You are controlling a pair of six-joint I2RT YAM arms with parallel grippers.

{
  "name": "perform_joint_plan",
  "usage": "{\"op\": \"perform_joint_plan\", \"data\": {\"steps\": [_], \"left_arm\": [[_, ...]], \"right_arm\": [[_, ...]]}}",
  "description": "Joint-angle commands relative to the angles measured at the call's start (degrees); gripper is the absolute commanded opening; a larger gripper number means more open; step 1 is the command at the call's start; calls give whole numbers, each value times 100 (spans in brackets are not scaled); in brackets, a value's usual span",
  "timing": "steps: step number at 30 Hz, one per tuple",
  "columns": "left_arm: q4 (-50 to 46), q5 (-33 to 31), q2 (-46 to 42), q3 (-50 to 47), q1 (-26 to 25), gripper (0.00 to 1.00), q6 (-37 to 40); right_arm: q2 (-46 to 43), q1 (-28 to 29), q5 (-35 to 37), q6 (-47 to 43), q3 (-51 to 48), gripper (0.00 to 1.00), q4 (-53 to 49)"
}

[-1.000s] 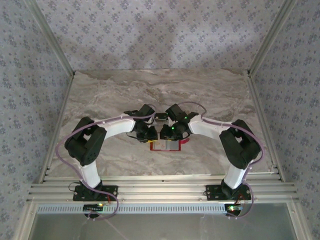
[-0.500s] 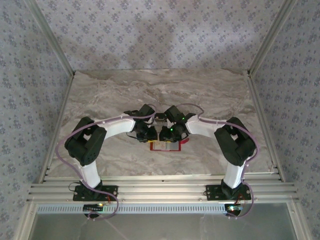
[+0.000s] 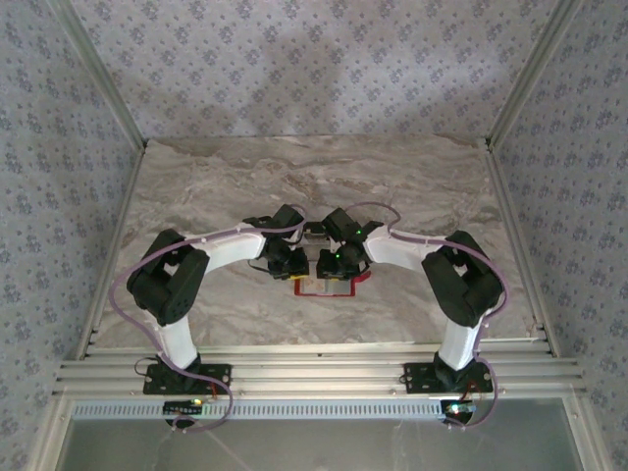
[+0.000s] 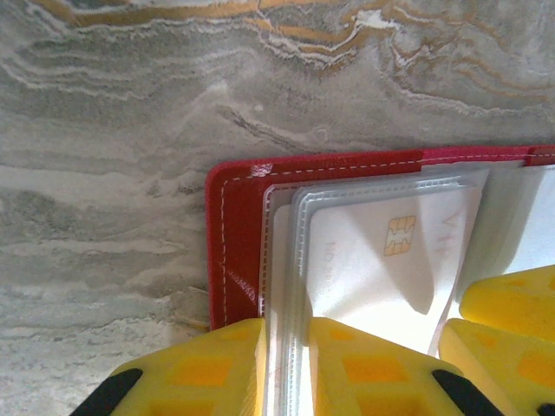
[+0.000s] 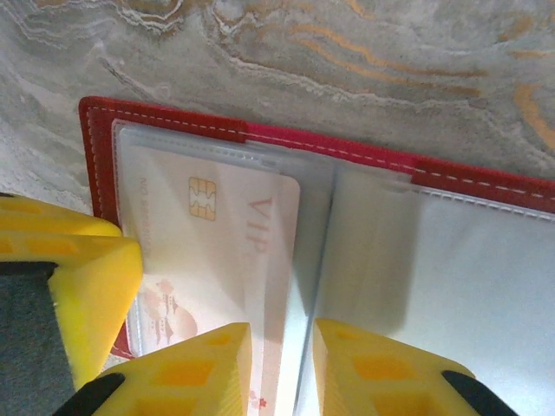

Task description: Take the credit cards out of the card holder

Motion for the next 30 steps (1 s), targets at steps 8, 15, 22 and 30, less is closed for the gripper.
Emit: {"op": "perform_joint_plan", "data": {"steps": [8, 15, 22, 30], "left_arm": [[-284, -140, 78, 30, -31, 19, 87], [-291, -135, 65, 45, -27, 19, 94], [-283, -131, 38, 3, -27, 19, 88], [-329, -188, -14, 1, -33, 20, 93]], "right_arm": [[-111, 45, -296, -16, 72, 28, 316], [87, 73, -100, -69, 52, 27, 254], [199, 89, 73, -105, -6, 28, 237], [118, 172, 527, -323, 178, 27, -251]]}}
